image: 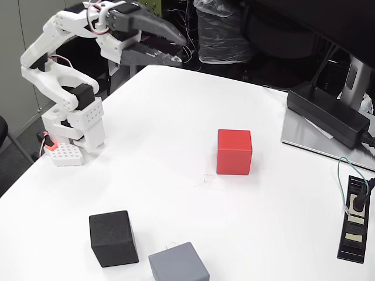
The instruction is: Stack the three blocks in an ordered color.
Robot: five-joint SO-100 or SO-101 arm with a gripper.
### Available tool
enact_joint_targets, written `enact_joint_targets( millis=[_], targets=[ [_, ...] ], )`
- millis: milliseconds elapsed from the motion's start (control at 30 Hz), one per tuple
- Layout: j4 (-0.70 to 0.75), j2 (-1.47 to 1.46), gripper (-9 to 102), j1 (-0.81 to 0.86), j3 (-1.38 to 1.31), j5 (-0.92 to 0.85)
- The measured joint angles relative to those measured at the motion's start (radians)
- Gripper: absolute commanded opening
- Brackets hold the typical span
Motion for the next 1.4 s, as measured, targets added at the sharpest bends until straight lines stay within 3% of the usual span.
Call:
enact_joint_targets(
  millis=[233,633,833,1267,1400],
  targets=[
    [0.006,-0.374,10,0.049,-0.173,-0.121],
    [0.006,-0.746,10,0.233,-0.316,-0.781],
    [0.006,-0.870,10,0.334,-0.344,-1.003],
    [0.006,-1.085,11,0.433,-0.457,-1.058],
    [0.006,-1.088,19,0.457,-0.511,-1.071]
  ],
)
